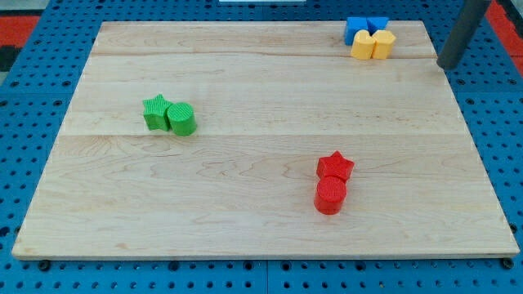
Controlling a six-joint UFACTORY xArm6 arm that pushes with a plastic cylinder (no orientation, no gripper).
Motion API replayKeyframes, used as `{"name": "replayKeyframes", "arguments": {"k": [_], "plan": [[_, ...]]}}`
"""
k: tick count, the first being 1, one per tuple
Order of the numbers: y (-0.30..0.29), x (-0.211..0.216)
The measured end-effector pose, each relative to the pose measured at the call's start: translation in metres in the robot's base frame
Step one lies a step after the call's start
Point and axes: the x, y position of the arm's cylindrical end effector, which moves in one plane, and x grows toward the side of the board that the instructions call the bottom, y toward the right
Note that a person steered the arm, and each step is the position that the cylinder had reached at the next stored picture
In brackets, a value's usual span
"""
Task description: Move the blue triangle a long with blue cube a bit left
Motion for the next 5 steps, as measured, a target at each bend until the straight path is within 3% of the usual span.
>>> {"name": "replayKeyframes", "arguments": {"k": [3, 5], "plan": [[-0.039, -0.076], [-0.077, -0.087]]}}
